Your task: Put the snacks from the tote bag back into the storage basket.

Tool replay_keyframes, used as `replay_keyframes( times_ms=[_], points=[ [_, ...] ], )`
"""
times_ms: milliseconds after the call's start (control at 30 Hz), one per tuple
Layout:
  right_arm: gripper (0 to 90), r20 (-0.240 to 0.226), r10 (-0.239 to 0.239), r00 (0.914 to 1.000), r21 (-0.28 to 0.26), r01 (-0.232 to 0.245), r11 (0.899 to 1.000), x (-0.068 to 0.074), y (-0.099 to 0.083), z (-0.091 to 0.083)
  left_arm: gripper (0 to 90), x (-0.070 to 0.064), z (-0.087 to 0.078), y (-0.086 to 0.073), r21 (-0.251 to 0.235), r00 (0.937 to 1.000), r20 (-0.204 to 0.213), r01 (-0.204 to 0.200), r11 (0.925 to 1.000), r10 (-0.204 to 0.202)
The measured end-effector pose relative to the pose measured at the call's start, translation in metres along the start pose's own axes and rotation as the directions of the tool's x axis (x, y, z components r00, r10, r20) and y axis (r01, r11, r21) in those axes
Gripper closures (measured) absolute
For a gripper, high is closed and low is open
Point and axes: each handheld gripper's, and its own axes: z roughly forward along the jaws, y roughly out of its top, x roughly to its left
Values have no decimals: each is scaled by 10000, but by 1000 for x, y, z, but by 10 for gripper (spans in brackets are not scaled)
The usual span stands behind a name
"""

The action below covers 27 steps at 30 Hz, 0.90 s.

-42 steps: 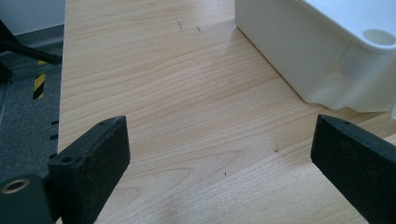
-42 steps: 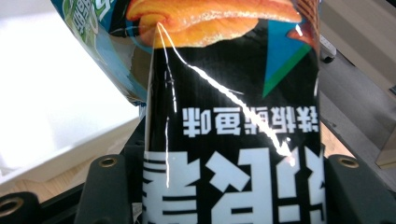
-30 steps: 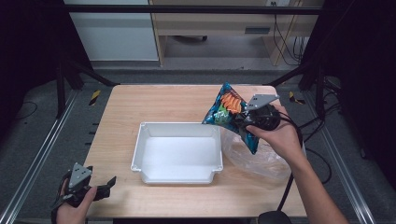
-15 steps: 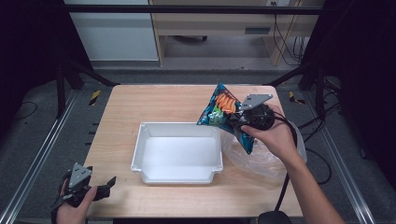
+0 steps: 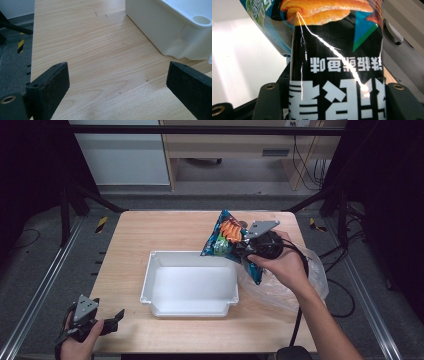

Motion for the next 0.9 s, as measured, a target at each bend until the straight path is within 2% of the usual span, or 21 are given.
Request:
replay_keyframes(
  times_ms=[900],
  points=[
    [422,-403,-668,9969,-194,661,9976,25,29,24,42,0,-2,1,-87,10000,29,-10,10000,10]
  ],
)
